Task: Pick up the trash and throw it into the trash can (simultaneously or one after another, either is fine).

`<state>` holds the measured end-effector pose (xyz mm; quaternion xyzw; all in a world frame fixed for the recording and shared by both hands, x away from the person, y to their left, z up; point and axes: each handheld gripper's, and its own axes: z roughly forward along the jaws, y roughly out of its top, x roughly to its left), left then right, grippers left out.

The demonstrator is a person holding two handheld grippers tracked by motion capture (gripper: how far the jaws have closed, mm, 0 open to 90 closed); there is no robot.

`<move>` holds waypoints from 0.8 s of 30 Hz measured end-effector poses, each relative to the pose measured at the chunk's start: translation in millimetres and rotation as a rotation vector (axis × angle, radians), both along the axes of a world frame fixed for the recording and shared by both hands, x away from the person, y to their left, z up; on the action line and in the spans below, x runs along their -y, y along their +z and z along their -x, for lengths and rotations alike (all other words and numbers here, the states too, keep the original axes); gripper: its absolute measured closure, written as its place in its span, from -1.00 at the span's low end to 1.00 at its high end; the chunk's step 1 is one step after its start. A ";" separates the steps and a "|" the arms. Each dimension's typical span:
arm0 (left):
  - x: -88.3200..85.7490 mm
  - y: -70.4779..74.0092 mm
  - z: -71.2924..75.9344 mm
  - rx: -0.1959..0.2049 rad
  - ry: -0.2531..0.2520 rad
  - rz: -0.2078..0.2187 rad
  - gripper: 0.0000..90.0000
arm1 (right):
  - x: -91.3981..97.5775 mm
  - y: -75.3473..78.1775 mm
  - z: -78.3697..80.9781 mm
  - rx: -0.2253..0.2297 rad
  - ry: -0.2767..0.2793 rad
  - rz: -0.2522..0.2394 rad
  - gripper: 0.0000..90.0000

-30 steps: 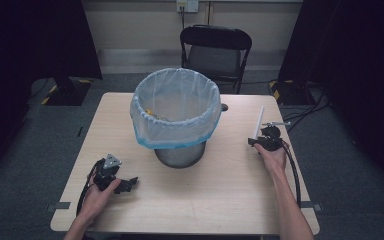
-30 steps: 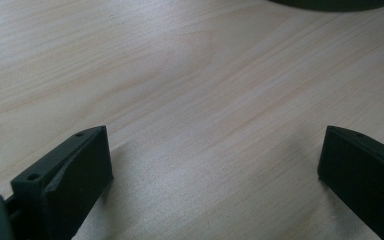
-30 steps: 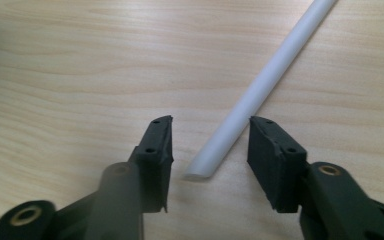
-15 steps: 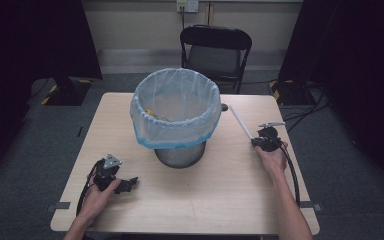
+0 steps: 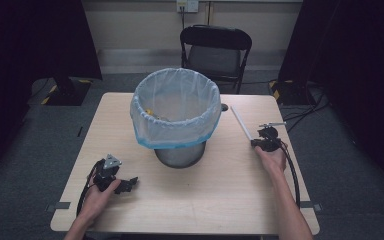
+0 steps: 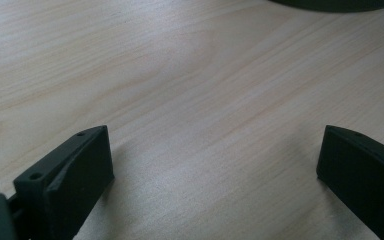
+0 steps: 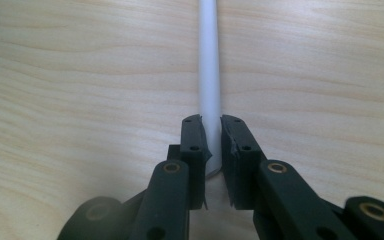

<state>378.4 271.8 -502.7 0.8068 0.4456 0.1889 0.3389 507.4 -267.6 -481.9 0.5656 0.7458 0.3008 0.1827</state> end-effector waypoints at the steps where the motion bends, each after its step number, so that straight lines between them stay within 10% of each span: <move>1: 0.1 0.0 0.1 0.000 -0.002 0.001 -0.98 | 0.2 0.4 0.8 0.005 -0.001 -0.015 0.81; 24: -0.2 0.0 0.5 0.001 -0.003 -0.001 -0.98 | 5.1 14.9 10.5 0.077 0.016 -0.167 0.82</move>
